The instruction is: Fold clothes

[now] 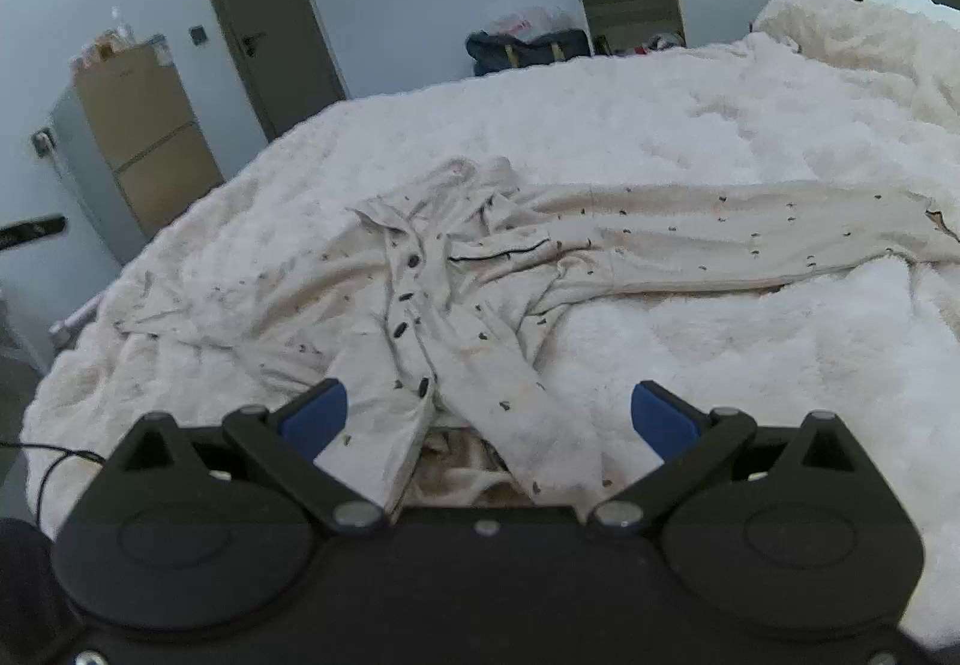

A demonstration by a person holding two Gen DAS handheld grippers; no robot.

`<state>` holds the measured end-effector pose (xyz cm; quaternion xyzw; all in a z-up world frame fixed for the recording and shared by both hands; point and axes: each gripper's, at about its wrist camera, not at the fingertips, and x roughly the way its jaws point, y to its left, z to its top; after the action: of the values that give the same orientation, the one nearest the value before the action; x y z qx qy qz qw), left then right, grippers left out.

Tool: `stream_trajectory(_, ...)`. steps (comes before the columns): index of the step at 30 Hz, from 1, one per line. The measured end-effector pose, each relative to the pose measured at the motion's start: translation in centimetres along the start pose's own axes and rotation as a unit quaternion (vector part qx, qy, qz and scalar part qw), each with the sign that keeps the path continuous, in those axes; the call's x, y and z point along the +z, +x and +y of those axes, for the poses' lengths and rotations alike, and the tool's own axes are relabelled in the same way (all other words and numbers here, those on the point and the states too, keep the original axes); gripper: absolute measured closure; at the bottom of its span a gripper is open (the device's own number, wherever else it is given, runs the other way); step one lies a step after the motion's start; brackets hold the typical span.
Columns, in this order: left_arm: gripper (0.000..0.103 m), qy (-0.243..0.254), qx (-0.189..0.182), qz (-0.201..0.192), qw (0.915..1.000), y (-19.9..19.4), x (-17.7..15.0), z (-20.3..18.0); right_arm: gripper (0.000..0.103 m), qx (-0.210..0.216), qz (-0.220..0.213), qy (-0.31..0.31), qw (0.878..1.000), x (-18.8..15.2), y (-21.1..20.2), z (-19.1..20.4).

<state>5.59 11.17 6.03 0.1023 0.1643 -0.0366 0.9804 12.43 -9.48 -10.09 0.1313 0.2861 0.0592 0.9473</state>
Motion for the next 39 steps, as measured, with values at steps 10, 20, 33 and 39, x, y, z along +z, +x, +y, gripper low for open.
stream_trajectory(10, 0.000, -0.009, -0.088, -0.168, 0.9818, -21.8, 9.3, -6.2, 0.000, 0.041, -0.126, 0.009, 0.991, 3.7, -14.1, -2.5)
stream_trajectory(20, 0.011, 0.041, -0.158, 0.017, 0.9864, -6.2, -4.6, -17.5, 0.000, -0.019, -0.091, -0.079, 0.993, -0.3, -10.4, -2.0)
stream_trajectory(33, 0.036, -0.098, -0.191, 0.192, 0.9578, 8.1, -20.4, -21.9, 0.001, -0.108, 0.033, -0.070, 0.991, -6.6, 1.8, -3.0)
stream_trajectory(39, 0.099, -0.128, -0.211, 0.191, 0.9501, 10.2, -19.1, -23.4, 0.019, -0.082, 0.066, 0.006, 0.994, -6.6, 6.2, -5.7)
